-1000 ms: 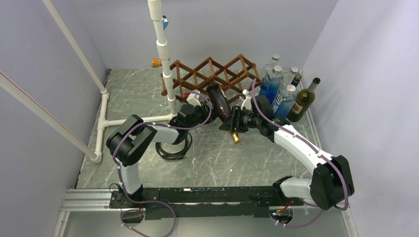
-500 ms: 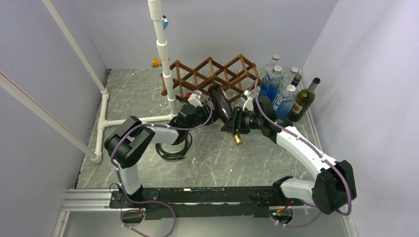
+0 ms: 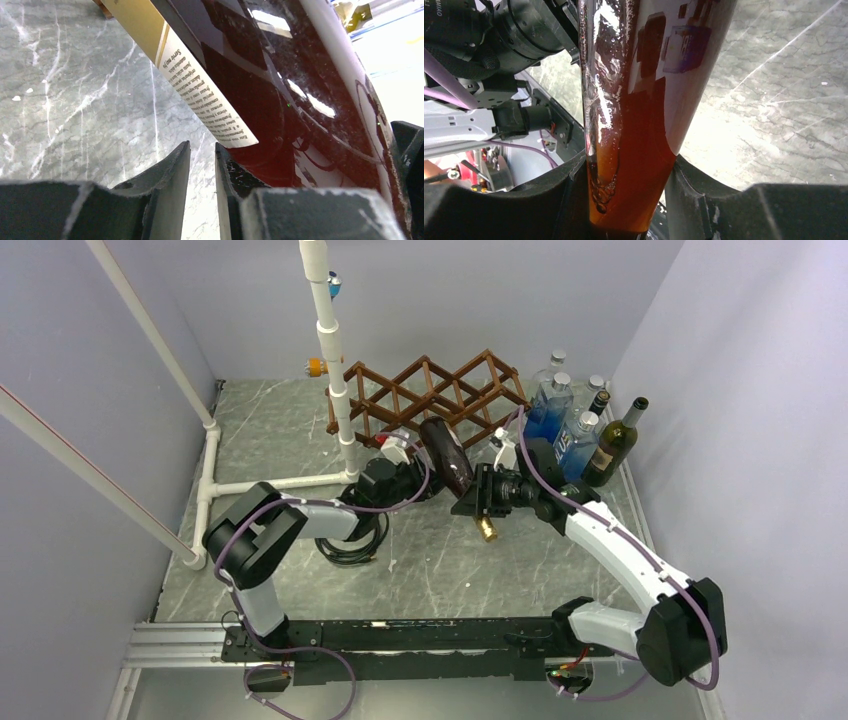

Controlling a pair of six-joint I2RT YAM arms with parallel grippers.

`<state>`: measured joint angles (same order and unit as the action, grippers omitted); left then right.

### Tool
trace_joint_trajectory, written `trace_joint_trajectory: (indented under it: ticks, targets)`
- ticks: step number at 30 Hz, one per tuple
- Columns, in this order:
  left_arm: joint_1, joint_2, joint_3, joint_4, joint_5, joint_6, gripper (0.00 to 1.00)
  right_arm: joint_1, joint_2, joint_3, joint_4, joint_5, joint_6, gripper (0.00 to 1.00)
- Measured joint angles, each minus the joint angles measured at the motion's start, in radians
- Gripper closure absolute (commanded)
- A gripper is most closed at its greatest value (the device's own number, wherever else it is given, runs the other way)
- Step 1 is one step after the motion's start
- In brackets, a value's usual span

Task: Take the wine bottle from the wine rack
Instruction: Pick up the wine bottle from the wine rack.

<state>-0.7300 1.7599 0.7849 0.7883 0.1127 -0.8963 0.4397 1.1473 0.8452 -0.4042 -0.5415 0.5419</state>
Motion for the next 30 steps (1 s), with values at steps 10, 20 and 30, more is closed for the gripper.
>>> trace_joint_trajectory:
  ticks: [10, 20, 30]
  targets:
    - [-0.03, -0.003, -0.031, 0.013, -0.001, -0.003, 0.68, -0.003, -0.043, -0.043, -0.032, 0.0, -0.078, 1.0]
    - [-0.054, -0.002, -0.082, 0.037, 0.002, -0.016, 0.65, -0.005, -0.048, -0.067, -0.076, -0.001, -0.148, 1.0]
    - [-0.067, 0.024, -0.099, 0.068, 0.008, -0.044, 0.61, -0.005, -0.046, -0.072, -0.111, 0.008, -0.214, 1.0]
